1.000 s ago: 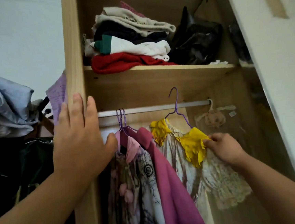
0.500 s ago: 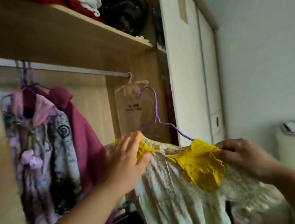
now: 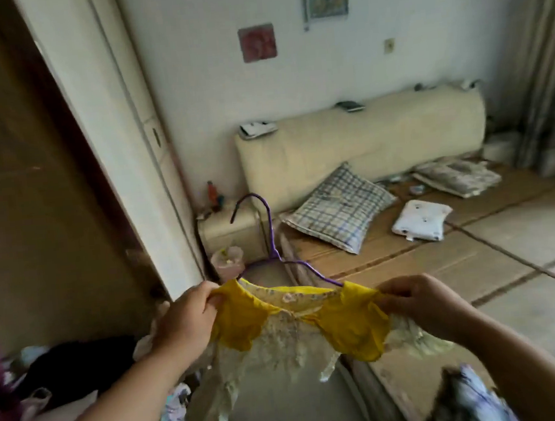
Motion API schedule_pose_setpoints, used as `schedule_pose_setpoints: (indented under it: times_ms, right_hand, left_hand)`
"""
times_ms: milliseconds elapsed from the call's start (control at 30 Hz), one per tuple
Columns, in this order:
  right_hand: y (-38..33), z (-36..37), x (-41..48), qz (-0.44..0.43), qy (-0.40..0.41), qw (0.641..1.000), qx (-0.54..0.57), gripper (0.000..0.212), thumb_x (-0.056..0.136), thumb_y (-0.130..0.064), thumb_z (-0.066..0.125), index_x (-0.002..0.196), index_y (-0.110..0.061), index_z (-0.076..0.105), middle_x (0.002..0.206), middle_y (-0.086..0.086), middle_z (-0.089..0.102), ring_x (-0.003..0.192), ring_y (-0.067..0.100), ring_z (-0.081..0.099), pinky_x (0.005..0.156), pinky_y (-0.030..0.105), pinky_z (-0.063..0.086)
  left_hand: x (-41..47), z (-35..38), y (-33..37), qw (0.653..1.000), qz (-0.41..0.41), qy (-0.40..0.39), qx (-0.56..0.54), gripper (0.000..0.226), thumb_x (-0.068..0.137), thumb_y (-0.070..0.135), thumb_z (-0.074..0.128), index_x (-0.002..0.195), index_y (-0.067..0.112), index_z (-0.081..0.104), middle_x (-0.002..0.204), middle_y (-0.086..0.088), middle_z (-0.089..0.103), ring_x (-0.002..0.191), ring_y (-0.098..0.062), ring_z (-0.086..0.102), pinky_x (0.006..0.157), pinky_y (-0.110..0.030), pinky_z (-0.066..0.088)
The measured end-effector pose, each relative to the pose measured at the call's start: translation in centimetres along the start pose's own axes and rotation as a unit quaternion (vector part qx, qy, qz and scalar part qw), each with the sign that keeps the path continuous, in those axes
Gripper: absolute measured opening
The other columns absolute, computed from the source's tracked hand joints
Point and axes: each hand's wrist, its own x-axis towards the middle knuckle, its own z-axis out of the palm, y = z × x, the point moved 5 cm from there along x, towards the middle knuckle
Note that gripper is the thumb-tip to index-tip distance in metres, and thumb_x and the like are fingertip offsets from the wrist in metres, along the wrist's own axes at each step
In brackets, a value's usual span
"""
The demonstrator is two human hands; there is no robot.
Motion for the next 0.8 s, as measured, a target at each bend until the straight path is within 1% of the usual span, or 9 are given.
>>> schedule_pose_setpoints:
  times_ms: [67, 167, 233, 300, 400, 467, 533, 633, 800]
  right_hand:
    - [4.0, -0.7, -3.9, 0.051, 0.031, 0.998, -0.01, 0.021, 0.081, -0.024, 0.071, 0.071, -0.042, 0.069, 0.071, -0.011, 0.07, 0.066, 0.001, 0.059, 0.069, 0.026, 0.048]
    - [10.0, -2.6, -10.4, 0.139, 0.08, 0.987, 0.007, 0.017, 0.081, -0.021, 0.071, 0.076, -0.037, 0.069, 0.074, 0.001, 0.07, 0.069, 0.01, 0.058, 0.069, 0.03, 0.048]
    - [13.3, -4.2, -14.6, 0.183, 0.098, 0.978, 0.025, 0.018, 0.082, -0.02, 0.07, 0.075, -0.036, 0.07, 0.071, 0.0, 0.068, 0.066, 0.014, 0.057, 0.068, 0.031, 0.047]
    - [16.3, -6.0, -18.6, 0.217, 0.119, 0.968, 0.046, 0.018, 0.083, -0.017, 0.07, 0.072, -0.032, 0.071, 0.067, -0.001, 0.064, 0.062, 0.013, 0.053, 0.061, 0.028, 0.044]
    - [20.2, -9.4, -24.0, 0.264, 0.176, 0.945, 0.079, 0.025, 0.081, -0.011, 0.071, 0.063, -0.028, 0.071, 0.058, -0.006, 0.061, 0.053, 0.006, 0.048, 0.051, 0.018, 0.038]
    - [22.9, -11.8, -27.1, 0.293, 0.203, 0.93, 0.095, 0.018, 0.081, -0.013, 0.071, 0.069, -0.026, 0.072, 0.064, -0.004, 0.067, 0.059, 0.008, 0.054, 0.061, 0.025, 0.043]
    - [25.6, -13.9, -29.3, 0.316, 0.22, 0.916, 0.114, 0.006, 0.079, -0.015, 0.071, 0.079, -0.02, 0.074, 0.076, 0.008, 0.071, 0.07, 0.016, 0.058, 0.069, 0.032, 0.043]
    - [30.4, -16.2, -30.9, 0.357, 0.245, 0.888, 0.152, 0.01, 0.074, -0.019, 0.072, 0.084, -0.016, 0.073, 0.082, 0.011, 0.071, 0.074, 0.023, 0.059, 0.071, 0.033, 0.042]
    - [39.4, -17.2, -30.5, 0.429, 0.26, 0.854, 0.141, 0.008, 0.088, -0.017, 0.063, 0.09, -0.018, 0.07, 0.085, 0.005, 0.069, 0.076, 0.022, 0.061, 0.068, 0.031, 0.045]
  left_hand:
    - [-1.3, 3.1, 2.8, 0.999, 0.034, -0.032, 0.017, 0.013, 0.093, 0.022, 0.053, 0.1, 0.026, 0.063, 0.103, 0.003, 0.068, 0.103, -0.023, 0.061, 0.089, -0.035, 0.038]
    - [-3.2, 8.2, 8.1, 0.992, 0.085, -0.084, 0.03, 0.012, 0.094, 0.028, 0.05, 0.1, 0.033, 0.059, 0.108, 0.007, 0.065, 0.108, -0.02, 0.058, 0.089, -0.034, 0.032]
    - [-4.3, 11.3, 11.8, 0.986, 0.11, -0.124, 0.022, 0.012, 0.095, 0.031, 0.047, 0.099, 0.033, 0.058, 0.109, 0.007, 0.064, 0.11, -0.019, 0.056, 0.095, -0.038, 0.029]
    - [-5.5, 14.8, 15.9, 0.976, 0.135, -0.17, 0.014, 0.015, 0.096, 0.034, 0.043, 0.099, 0.032, 0.058, 0.11, 0.007, 0.063, 0.111, -0.02, 0.055, 0.102, -0.043, 0.026]
    - [-7.1, 19.5, 22.0, 0.959, 0.174, -0.222, 0.013, 0.018, 0.097, 0.036, 0.041, 0.101, 0.029, 0.058, 0.112, 0.004, 0.062, 0.112, -0.023, 0.053, 0.101, -0.044, 0.027]
    - [-8.1, 22.8, 26.4, 0.945, 0.199, -0.261, 0.014, 0.018, 0.097, 0.036, 0.04, 0.1, 0.029, 0.057, 0.111, 0.001, 0.062, 0.11, -0.026, 0.054, 0.101, -0.047, 0.03]
    - [-8.9, 26.2, 30.3, 0.93, 0.215, -0.297, 0.009, 0.018, 0.097, 0.034, 0.041, 0.099, 0.028, 0.057, 0.109, -0.002, 0.063, 0.108, -0.029, 0.056, 0.102, -0.051, 0.033]
    - [-9.8, 31.4, 34.9, 0.916, 0.219, -0.336, 0.013, 0.02, 0.097, 0.035, 0.04, 0.098, 0.026, 0.057, 0.108, -0.003, 0.063, 0.107, -0.028, 0.056, 0.101, -0.053, 0.033]
    - [-11.0, 40.3, 38.6, 0.895, 0.195, -0.398, 0.053, 0.02, 0.097, 0.034, 0.038, 0.084, 0.024, 0.048, 0.105, -0.007, 0.062, 0.106, -0.031, 0.055, 0.1, -0.053, 0.035]
